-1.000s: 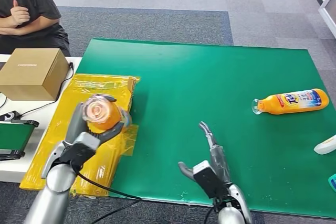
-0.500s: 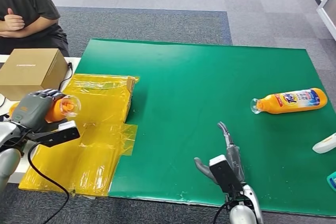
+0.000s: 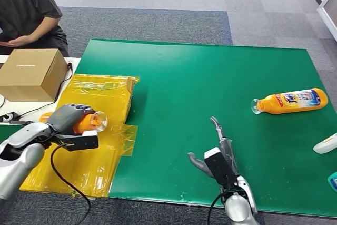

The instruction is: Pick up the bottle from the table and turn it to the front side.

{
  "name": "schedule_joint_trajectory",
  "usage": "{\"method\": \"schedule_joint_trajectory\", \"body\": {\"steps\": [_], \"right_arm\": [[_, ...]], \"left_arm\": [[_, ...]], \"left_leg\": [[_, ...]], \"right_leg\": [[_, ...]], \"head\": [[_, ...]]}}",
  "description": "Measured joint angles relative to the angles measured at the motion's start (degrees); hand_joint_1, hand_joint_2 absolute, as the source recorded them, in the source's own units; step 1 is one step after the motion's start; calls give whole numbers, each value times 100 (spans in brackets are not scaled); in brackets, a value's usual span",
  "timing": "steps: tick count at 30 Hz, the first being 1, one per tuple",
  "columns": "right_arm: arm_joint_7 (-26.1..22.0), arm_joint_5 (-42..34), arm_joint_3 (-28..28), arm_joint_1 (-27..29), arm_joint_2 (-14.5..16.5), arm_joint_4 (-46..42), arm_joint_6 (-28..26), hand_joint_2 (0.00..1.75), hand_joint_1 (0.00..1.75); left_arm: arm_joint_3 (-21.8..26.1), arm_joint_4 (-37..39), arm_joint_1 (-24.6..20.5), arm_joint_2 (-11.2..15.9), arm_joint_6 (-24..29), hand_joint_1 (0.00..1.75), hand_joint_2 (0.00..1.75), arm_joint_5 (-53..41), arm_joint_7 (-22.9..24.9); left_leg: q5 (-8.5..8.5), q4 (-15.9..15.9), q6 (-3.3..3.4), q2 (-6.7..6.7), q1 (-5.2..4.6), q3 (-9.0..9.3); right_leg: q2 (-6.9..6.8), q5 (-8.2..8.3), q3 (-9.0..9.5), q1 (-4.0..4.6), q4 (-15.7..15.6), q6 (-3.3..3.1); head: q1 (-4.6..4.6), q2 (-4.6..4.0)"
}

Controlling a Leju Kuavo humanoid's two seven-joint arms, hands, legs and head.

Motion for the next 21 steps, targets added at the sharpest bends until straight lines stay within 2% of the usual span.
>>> {"method": "schedule_joint_trajectory", "body": {"steps": [4,5,8,9,12,14,17,21], "right_arm": [[-3,-11,33,-10,4,55,30,175,0],[-9,-22,44,-13,4,61,39,175,0],[-95,-113,57,-5,-3,67,46,175,0],[-151,-168,49,13,-13,66,53,175,0],[-313,-325,-22,95,-71,56,105,175,0],[-364,-366,-73,140,-113,44,128,175,0],[-382,-376,-116,190,-146,31,144,175,0],[-385,-381,-162,211,-160,31,145,175,0]], "left_arm": [[-263,266,-183,-237,49,171,175,2,-157],[-343,349,-242,-339,64,136,175,-21,-184],[-654,689,-457,-773,209,9,175,-166,-201],[-766,816,-524,-952,303,0,175,-216,-208],[-1053,1137,-663,-1488,577,0,175,-330,-220],[-1186,1283,-721,-1752,647,0,175,-366,-215],[-1296,1427,-791,-1956,671,0,175,-379,-210],[-1362,1544,-830,-2073,676,0,175,-380,-210]], "left_leg": [[0,1,1,-5,-2,0],[0,1,1,-8,-3,0],[3,1,5,-14,-4,0],[4,2,7,-15,-6,-1],[7,5,12,-16,-12,-7],[7,7,15,-14,-13,-12],[7,9,15,-9,-14,-13],[9,8,13,-9,-10,-13]], "right_leg": [[-8,0,-1,-4,0,1],[-12,0,-1,-4,0,1],[-18,1,1,-6,-1,3],[-18,3,2,-8,-1,5],[-16,8,0,-13,-2,13],[-10,12,-5,-15,-2,19],[-1,17,-11,-16,-2,24],[-2,16,-13,-12,-2,23]], "head": [[-2,1],[-2,1],[0,0],[0,0],[2,1],[2,1],[-1,1],[-1,1]]}}
